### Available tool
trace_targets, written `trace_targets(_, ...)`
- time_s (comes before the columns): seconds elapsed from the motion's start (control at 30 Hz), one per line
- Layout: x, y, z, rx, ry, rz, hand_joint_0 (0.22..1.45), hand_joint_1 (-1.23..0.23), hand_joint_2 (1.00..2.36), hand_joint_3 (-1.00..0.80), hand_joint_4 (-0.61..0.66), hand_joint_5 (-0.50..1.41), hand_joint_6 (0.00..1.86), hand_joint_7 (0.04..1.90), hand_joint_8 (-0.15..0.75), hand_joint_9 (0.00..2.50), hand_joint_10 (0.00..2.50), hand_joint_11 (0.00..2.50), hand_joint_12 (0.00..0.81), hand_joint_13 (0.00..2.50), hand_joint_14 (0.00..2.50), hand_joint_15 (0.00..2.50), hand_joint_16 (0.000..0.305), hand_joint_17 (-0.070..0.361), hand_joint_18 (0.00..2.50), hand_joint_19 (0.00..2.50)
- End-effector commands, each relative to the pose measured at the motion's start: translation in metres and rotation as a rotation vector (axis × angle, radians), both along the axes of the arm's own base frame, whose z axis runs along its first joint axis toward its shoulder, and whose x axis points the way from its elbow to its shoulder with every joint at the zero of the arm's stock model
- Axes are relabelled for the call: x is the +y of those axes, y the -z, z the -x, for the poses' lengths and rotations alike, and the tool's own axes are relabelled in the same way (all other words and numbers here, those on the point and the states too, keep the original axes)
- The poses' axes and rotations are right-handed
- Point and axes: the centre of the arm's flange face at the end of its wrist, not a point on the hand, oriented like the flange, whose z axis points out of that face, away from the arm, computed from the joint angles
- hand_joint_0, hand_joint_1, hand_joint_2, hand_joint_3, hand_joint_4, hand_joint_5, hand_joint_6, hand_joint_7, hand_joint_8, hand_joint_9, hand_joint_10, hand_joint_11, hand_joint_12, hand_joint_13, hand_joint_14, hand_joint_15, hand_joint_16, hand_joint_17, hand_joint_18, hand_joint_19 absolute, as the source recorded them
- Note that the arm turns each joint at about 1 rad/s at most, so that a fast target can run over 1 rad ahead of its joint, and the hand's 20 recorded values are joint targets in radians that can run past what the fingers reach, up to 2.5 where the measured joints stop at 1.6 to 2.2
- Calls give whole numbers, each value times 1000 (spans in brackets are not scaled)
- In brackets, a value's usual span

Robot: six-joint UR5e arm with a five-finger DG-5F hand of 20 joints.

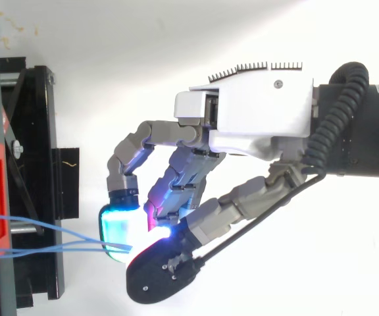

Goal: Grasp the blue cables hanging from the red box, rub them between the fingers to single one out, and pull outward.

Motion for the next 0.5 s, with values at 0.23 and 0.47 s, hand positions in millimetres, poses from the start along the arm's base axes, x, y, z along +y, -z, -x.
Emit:
trace_targets(0.23, 1, 2, 0, 2, -1, 0, 585, -666, 1014, -276, 30, -164, 837, 1057, 300, 1002, 16, 655, 423, 893, 18, 549, 50, 113, 822, 587)
trace_targets(0.47, 0, 9, 8, 62, -1, 5, 588, -661, 1016, -197, 5, -148, 827, 1067, 318, 1049, 16, 650, 440, 905, 17, 535, 53, 119, 849, 562)
